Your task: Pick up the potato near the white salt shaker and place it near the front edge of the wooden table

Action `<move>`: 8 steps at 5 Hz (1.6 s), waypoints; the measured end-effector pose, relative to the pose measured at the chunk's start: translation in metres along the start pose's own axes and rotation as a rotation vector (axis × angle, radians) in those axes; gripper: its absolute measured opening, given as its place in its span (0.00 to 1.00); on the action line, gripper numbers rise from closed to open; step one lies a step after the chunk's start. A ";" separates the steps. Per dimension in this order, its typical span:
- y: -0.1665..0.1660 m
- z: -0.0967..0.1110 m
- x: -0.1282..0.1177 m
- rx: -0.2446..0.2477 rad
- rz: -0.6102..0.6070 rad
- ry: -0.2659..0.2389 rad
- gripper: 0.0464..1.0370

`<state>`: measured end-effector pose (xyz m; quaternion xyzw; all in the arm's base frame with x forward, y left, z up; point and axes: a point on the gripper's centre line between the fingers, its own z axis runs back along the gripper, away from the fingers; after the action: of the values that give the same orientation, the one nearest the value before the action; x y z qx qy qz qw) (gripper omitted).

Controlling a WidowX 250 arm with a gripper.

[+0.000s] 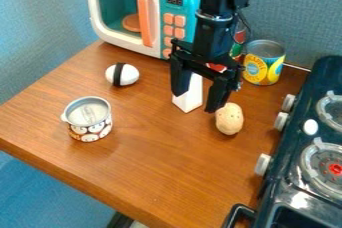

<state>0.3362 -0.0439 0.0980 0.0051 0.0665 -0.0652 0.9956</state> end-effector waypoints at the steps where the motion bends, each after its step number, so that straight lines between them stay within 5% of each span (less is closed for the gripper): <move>1: 0.000 -0.013 0.000 0.000 0.001 0.040 0.96; 4: -0.019 -0.009 0.036 -0.139 0.182 -0.144 0.96; 6: -0.005 -0.032 0.049 -0.046 0.315 -0.163 0.96; 8: -0.015 -0.045 0.063 -0.066 0.320 -0.160 0.96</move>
<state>0.3900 -0.0656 0.0451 -0.0223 -0.0127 0.0962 0.9950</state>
